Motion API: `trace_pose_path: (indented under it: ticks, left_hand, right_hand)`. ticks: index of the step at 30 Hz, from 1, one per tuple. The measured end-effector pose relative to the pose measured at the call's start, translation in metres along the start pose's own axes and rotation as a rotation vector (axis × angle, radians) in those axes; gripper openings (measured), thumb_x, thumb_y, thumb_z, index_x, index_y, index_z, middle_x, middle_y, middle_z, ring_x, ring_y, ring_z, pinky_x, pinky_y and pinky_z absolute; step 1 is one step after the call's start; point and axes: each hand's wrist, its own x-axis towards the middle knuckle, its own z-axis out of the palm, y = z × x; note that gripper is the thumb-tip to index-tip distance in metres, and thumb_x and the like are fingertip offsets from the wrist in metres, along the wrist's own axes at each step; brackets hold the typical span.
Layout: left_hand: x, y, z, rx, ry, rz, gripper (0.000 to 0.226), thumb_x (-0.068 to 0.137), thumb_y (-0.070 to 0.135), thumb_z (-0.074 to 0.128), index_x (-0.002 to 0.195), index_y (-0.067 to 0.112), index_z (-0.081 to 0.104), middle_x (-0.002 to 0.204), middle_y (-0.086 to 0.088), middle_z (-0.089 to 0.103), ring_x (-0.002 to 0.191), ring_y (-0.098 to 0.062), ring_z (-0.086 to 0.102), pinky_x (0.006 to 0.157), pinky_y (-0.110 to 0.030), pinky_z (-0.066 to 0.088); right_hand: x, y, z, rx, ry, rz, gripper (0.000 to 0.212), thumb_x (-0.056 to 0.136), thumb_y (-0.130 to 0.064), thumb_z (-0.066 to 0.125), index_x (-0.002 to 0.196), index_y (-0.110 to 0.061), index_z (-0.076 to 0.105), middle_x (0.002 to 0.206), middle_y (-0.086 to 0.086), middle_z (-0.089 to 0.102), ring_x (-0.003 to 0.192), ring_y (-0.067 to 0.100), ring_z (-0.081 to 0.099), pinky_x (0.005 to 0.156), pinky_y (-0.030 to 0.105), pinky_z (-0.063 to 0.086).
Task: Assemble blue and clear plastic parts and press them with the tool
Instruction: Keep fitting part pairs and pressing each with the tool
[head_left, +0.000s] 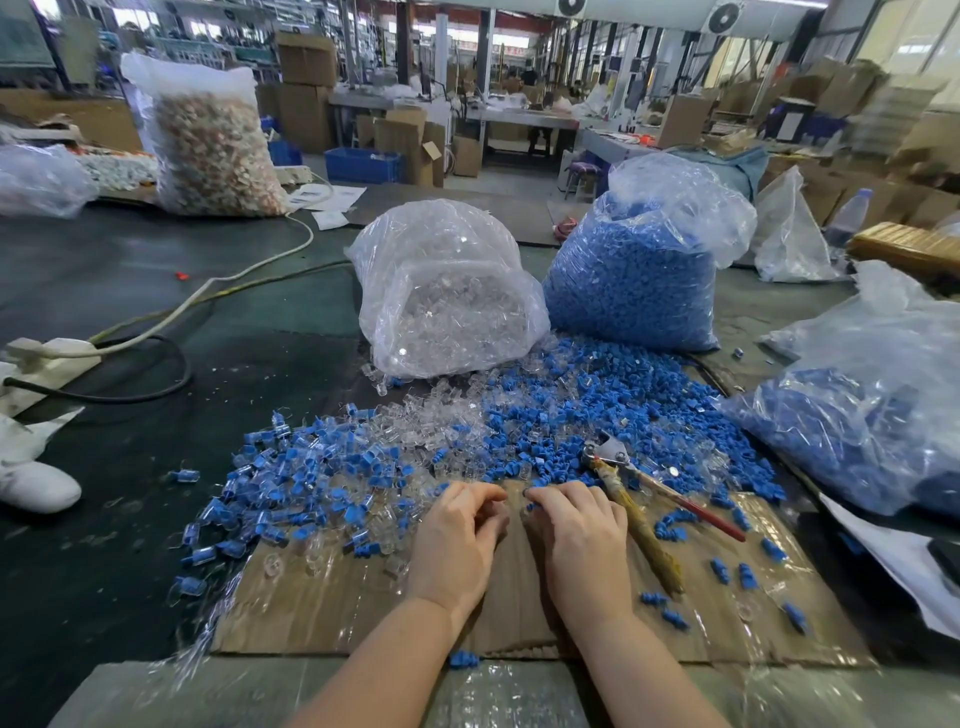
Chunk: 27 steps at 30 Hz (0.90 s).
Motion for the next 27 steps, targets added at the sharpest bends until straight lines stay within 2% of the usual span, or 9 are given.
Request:
trace_pose_path:
  ticks: [3, 6, 13, 18, 21, 24, 27]
  left_hand:
    - [-0.0004, 0.0005, -0.0007, 0.017, -0.015, 0.000, 0.020, 0.086, 0.015, 0.063, 0.106, 0.017, 0.067, 0.090, 0.016, 0.053, 0.084, 0.004, 0.048, 0.077, 0.004, 0.032]
    - [-0.0005, 0.0000, -0.0014, -0.001, -0.005, -0.015, 0.015, 0.086, 0.015, 0.063, 0.100, 0.018, 0.068, 0.088, 0.015, 0.056, 0.081, 0.005, 0.049, 0.075, 0.003, 0.034]
    - [0.0002, -0.0009, -0.0005, -0.019, -0.014, -0.056, 0.015, 0.088, 0.015, 0.060, 0.100, 0.020, 0.066, 0.090, 0.012, 0.061, 0.084, 0.001, 0.054, 0.074, -0.002, 0.040]
    - [-0.0002, -0.0010, 0.0004, -0.046, -0.054, -0.076, 0.012, 0.088, 0.014, 0.060, 0.097, 0.020, 0.065, 0.091, 0.009, 0.064, 0.086, -0.002, 0.058, 0.081, -0.013, 0.046]
    - [0.0001, -0.0009, 0.0016, 0.009, -0.069, -0.050, 0.008, 0.089, 0.017, 0.058, 0.093, 0.023, 0.061, 0.087, 0.012, 0.060, 0.084, -0.002, 0.056, 0.077, -0.011, 0.043]
    - [0.0007, -0.0018, 0.0030, 0.020, -0.085, -0.054, 0.008, 0.091, 0.019, 0.056, 0.088, 0.026, 0.057, 0.083, 0.011, 0.061, 0.080, -0.003, 0.056, 0.076, -0.019, 0.047]
    - [0.0009, -0.0025, 0.0037, 0.010, -0.093, -0.065, 0.009, 0.092, 0.019, 0.056, 0.087, 0.026, 0.055, 0.080, 0.011, 0.060, 0.078, 0.000, 0.056, 0.073, -0.017, 0.048]
  right_hand:
    - [0.0000, 0.0036, 0.0012, 0.080, 0.042, 0.007, 0.019, 0.075, -0.002, 0.073, 0.090, -0.015, 0.072, 0.084, 0.000, 0.066, 0.080, 0.024, 0.061, 0.072, 0.039, 0.047]
    - [-0.0005, 0.0056, 0.0018, 0.150, 0.044, 0.004, 0.017, 0.077, -0.001, 0.072, 0.088, -0.014, 0.072, 0.085, 0.000, 0.067, 0.081, 0.023, 0.061, 0.073, 0.036, 0.047]
    - [-0.0025, 0.0051, -0.0019, 0.232, 0.049, -0.070, 0.024, 0.070, 0.007, 0.072, 0.089, -0.009, 0.072, 0.087, 0.003, 0.069, 0.082, 0.022, 0.063, 0.077, 0.033, 0.052]
    - [-0.0031, 0.0052, -0.0038, 0.262, 0.044, -0.055, 0.032, 0.072, 0.010, 0.069, 0.097, -0.009, 0.071, 0.092, 0.001, 0.069, 0.087, 0.019, 0.063, 0.081, 0.027, 0.049]
    - [-0.0033, 0.0049, -0.0045, 0.253, 0.038, -0.051, 0.023, 0.071, 0.009, 0.071, 0.086, -0.010, 0.071, 0.085, 0.000, 0.068, 0.082, 0.017, 0.063, 0.077, 0.022, 0.047]
    - [-0.0037, 0.0040, -0.0051, 0.266, 0.046, -0.046, 0.018, 0.073, 0.004, 0.073, 0.083, -0.011, 0.069, 0.081, -0.002, 0.067, 0.078, 0.013, 0.062, 0.074, 0.014, 0.042]
    - [-0.0044, 0.0028, -0.0052, 0.266, 0.054, -0.049, 0.014, 0.075, -0.002, 0.074, 0.081, -0.013, 0.068, 0.077, -0.004, 0.066, 0.073, 0.011, 0.061, 0.068, 0.019, 0.046]
